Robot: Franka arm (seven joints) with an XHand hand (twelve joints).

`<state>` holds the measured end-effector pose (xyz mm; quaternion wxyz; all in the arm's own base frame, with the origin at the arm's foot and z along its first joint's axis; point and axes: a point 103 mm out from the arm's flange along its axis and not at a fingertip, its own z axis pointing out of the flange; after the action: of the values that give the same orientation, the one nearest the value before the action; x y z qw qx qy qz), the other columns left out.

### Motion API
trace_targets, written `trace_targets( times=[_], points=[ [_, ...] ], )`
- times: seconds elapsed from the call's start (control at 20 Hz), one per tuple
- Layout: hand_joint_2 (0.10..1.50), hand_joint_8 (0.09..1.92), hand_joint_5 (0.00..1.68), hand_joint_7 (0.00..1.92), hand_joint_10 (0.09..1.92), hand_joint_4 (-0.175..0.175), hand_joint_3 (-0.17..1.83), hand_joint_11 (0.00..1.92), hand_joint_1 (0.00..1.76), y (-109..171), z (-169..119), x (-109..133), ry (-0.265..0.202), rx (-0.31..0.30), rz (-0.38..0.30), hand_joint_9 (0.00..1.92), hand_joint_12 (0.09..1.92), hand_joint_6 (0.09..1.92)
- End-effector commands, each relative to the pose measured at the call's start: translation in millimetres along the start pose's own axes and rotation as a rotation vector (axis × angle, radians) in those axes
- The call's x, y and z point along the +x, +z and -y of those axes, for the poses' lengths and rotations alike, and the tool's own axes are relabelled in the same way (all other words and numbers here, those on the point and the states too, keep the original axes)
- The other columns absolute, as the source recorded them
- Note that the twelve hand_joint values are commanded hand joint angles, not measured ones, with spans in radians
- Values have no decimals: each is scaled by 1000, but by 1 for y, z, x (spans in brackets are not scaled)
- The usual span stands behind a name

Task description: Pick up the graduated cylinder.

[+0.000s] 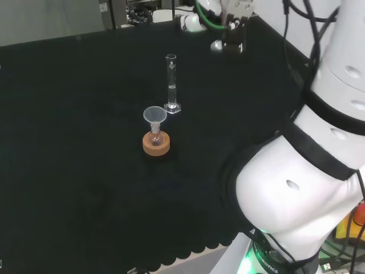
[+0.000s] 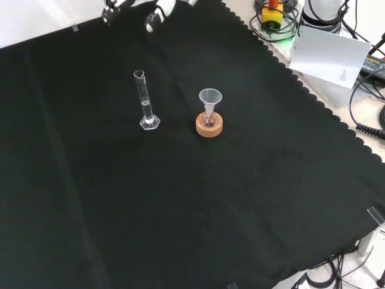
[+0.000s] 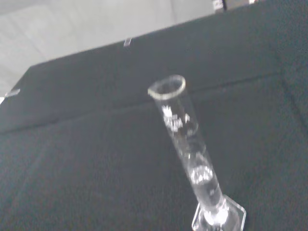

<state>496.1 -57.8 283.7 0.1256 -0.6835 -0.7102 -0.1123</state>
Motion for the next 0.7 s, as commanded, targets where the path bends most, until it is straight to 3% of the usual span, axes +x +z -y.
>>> trace_targets(
  times=[0.05, 0.4, 0.5, 0.7],
  points=[
    [1127, 635, 305, 99, 686, -35, -96, 67, 498, 87, -4, -60, 9, 74, -127, 295, 1398, 87],
    [1055, 662, 329, 150, 688, -41, -145, 104, 676, 99, 0, -71, -60, 57, -281, 363, 1401, 87],
    [1043, 657, 317, 139, 677, -44, -158, 108, 698, 106, 1, -71, -42, 49, -285, 353, 1398, 87],
    [1024, 647, 309, 138, 660, -46, -174, 130, 736, 120, 2, -69, -56, 48, -329, 354, 1386, 87]
  ],
)
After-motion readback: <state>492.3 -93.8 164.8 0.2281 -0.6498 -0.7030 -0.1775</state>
